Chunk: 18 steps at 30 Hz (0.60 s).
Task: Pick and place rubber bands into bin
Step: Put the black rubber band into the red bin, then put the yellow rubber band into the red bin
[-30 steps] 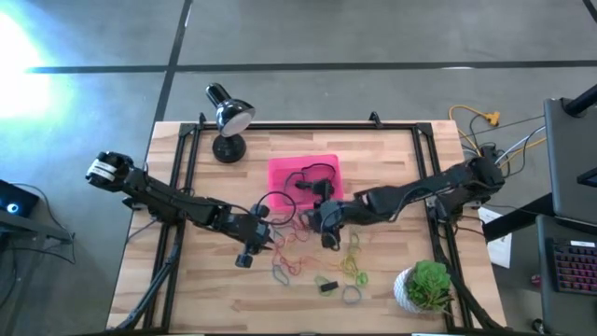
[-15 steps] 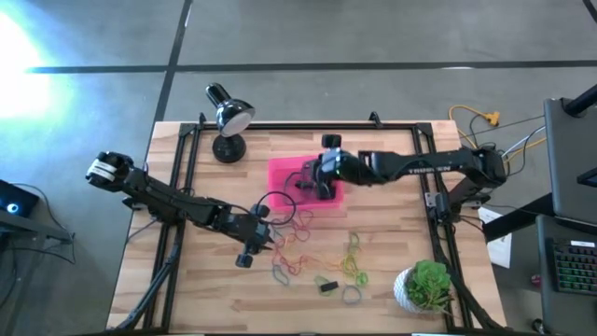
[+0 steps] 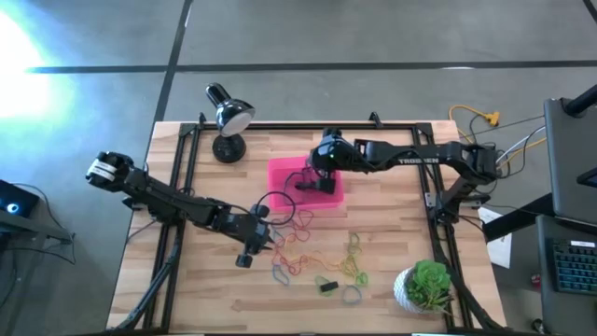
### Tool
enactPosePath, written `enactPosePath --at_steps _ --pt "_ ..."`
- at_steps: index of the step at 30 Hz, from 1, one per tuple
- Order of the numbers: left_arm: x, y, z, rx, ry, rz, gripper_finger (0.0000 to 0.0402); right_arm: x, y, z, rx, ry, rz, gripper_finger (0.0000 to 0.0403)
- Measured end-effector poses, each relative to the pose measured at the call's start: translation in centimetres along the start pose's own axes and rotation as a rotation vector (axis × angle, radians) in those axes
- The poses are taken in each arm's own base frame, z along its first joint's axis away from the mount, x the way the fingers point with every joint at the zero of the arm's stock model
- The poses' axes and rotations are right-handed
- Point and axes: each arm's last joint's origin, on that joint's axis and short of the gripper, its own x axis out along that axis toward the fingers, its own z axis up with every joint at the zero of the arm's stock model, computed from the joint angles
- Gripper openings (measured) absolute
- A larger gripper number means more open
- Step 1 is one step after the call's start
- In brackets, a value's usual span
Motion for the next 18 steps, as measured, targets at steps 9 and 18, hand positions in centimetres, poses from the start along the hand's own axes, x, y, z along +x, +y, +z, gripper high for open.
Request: enactPosePath --at_steps 9,18 --pt "0.0 0.01 0.08 0.0 -0.008 0.001 0.0076 0.55 0.3 -0.36 0.029 0.02 0.06 0.0037" --pt "0.0 0.0 0.08 -0.001 -0.009 0.0 0.0076 0.53 0.65 -0.77 0.038 0.053 0.097 0.0118"
